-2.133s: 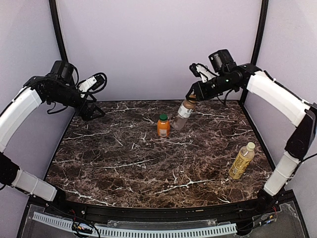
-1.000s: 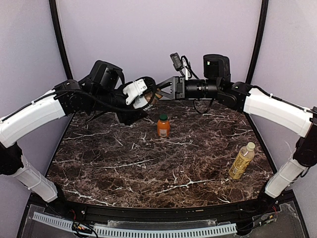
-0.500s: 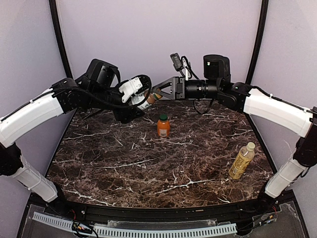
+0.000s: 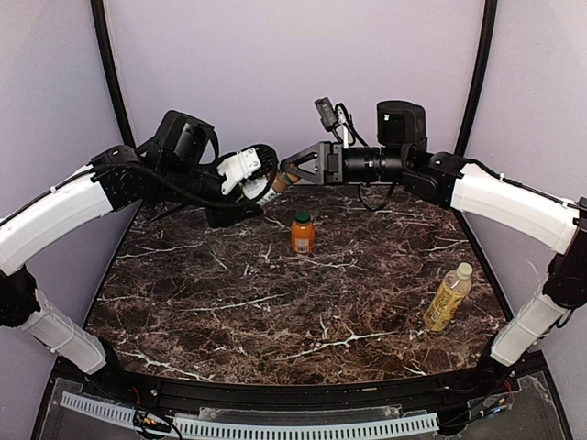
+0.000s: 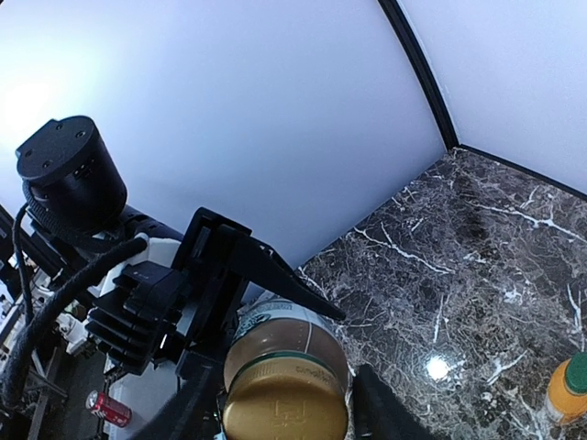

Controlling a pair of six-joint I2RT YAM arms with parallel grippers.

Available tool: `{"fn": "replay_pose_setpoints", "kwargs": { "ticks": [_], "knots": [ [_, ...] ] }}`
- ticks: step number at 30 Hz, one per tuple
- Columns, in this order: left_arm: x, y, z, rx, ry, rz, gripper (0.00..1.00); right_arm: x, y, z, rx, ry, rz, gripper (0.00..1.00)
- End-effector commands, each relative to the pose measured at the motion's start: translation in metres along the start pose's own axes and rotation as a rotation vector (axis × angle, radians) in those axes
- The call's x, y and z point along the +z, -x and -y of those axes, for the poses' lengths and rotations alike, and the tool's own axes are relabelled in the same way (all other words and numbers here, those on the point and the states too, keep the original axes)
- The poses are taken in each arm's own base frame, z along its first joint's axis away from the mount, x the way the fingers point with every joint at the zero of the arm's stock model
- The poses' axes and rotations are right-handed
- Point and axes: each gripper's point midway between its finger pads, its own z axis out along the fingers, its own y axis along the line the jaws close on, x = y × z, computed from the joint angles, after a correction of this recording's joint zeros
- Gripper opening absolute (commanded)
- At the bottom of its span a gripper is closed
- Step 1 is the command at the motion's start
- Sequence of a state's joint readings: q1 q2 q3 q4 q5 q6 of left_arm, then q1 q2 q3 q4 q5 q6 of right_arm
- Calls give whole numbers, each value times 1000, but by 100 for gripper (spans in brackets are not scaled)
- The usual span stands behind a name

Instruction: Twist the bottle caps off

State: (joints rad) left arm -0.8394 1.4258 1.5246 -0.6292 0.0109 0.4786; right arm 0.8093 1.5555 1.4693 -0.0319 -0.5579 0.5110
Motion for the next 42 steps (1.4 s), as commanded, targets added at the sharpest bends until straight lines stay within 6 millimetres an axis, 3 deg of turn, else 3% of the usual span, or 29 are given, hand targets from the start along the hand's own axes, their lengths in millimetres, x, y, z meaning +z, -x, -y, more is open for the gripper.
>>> {"fn": "replay_pose_setpoints", "kwargs": {
  "ticks": [1,6,8,11,17,22,29,31,33,36,39,42],
  "knots": [
    [-11,-7,-6,30,40,-13,45,-8,6,-13,-23,19,16,62],
    [-15,-7,-47,171,303,-34,42,-13,-2,-1,45,-49,-6,77],
    [-17,-6,-55,248,391,-42,40,-10,-7,0,79,-35,-23,78],
    [-16,-3,-48,339,414,-32,40,-4,-10,6,111,-28,-35,77],
    [-17,0,-39,351,392,-15,41,4,-6,7,116,-11,-41,70],
    [-16,-2,-38,343,390,-17,41,6,-11,10,126,-3,-56,57],
    [-15,-2,-36,349,376,-15,41,6,-14,10,133,26,-49,32],
    [-15,-2,-34,354,368,-14,41,5,-13,10,127,28,-47,33],
    [-14,-3,-31,363,356,-15,41,5,-13,10,124,27,-47,45],
    [-13,-4,-29,368,346,-18,41,3,-11,11,122,23,-40,54],
    [-12,-4,-28,368,345,-19,41,2,-8,9,118,28,-34,54],
    [-12,-4,-29,367,345,-19,41,3,-10,10,124,29,-40,46]
  ]
}}
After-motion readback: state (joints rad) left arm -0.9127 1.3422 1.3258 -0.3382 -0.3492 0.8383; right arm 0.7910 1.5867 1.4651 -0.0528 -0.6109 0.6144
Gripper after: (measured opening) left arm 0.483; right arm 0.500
